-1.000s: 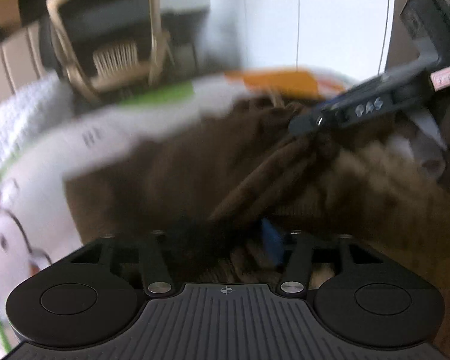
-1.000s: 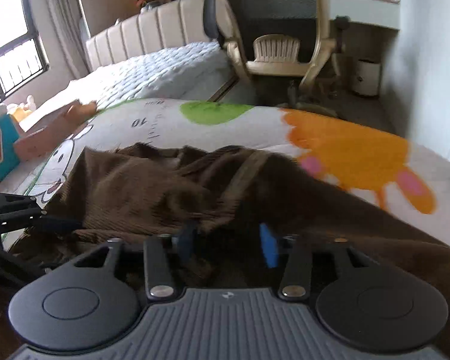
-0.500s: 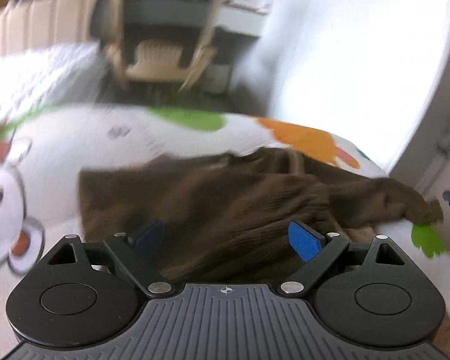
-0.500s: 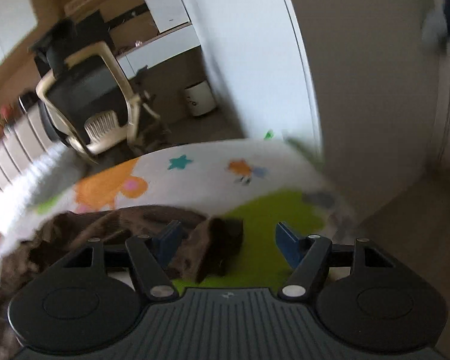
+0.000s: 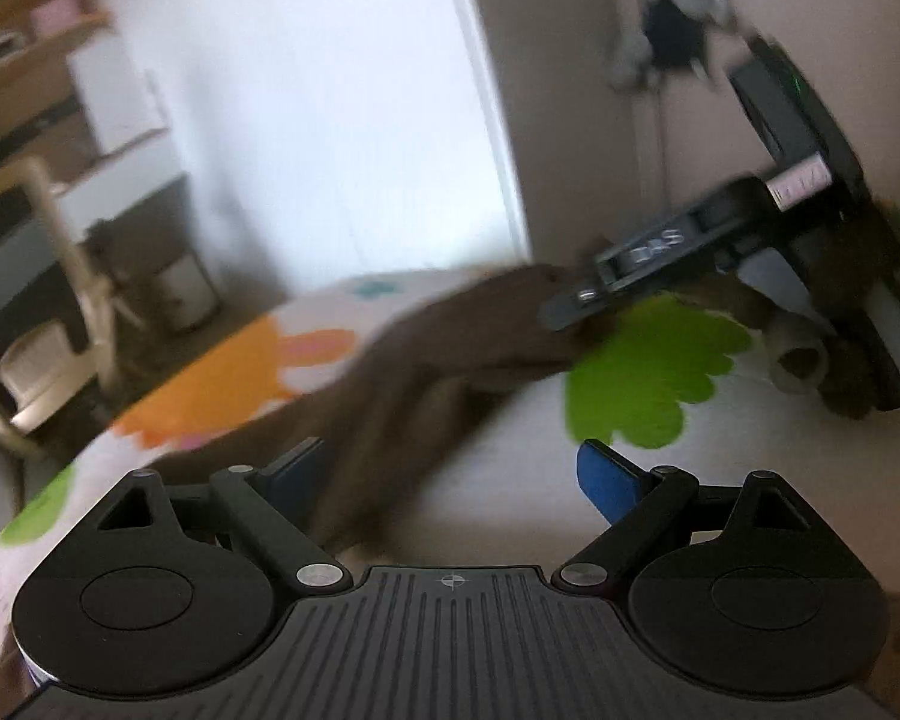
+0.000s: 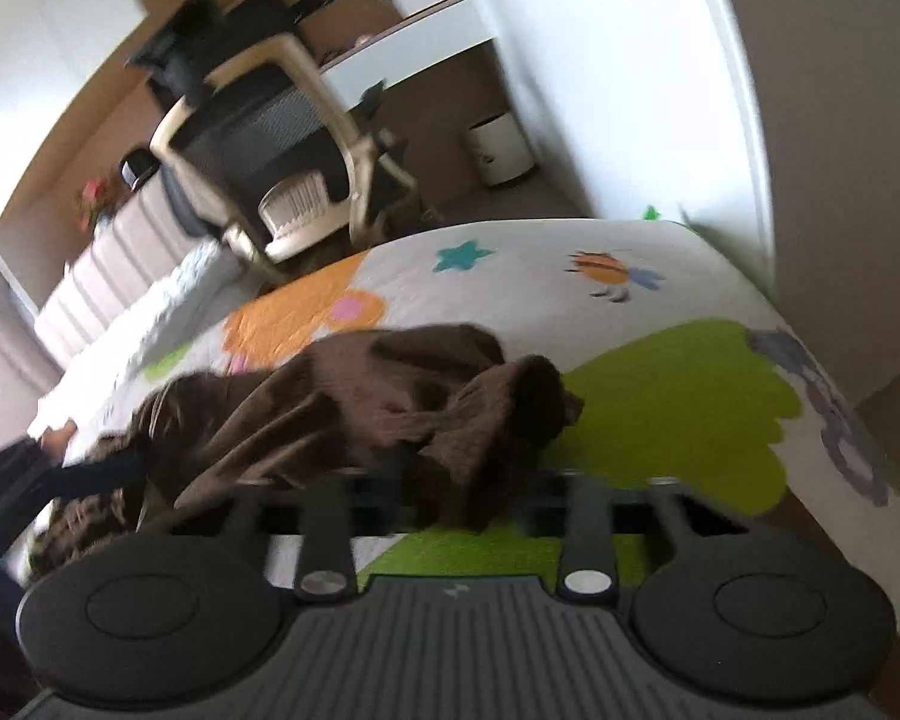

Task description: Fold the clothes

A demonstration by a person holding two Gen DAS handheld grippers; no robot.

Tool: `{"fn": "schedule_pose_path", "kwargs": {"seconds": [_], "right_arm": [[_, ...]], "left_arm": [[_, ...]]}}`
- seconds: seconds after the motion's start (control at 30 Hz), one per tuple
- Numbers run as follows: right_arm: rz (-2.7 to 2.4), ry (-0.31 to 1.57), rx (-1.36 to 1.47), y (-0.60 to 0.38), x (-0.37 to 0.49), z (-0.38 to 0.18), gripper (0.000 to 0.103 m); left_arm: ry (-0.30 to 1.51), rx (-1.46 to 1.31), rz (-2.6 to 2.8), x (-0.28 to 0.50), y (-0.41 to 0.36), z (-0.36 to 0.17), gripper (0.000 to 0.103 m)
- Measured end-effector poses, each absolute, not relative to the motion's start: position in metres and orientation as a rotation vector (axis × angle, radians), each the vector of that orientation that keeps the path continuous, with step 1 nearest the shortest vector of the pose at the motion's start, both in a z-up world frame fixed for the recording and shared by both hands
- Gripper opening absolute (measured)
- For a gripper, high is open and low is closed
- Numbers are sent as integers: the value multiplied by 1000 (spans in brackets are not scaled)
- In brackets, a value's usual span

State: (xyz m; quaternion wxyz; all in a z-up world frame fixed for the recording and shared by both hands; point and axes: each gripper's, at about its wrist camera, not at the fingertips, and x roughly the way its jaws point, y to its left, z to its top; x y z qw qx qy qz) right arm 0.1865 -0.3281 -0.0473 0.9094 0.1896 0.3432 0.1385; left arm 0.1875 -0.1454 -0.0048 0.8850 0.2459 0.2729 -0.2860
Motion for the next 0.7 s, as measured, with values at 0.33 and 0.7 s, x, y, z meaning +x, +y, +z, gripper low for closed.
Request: {"fn": "schedule_pose_path", "kwargs": {"seconds": [0.33,0.7], "right_arm": [[491,585,343,-300,164,13,19],[550,436,361,-274,160,56,52]], "left_arm": [[305,818,-539,203,-212,-52,87],[357,564,-375,219,-128,13,6]]}}
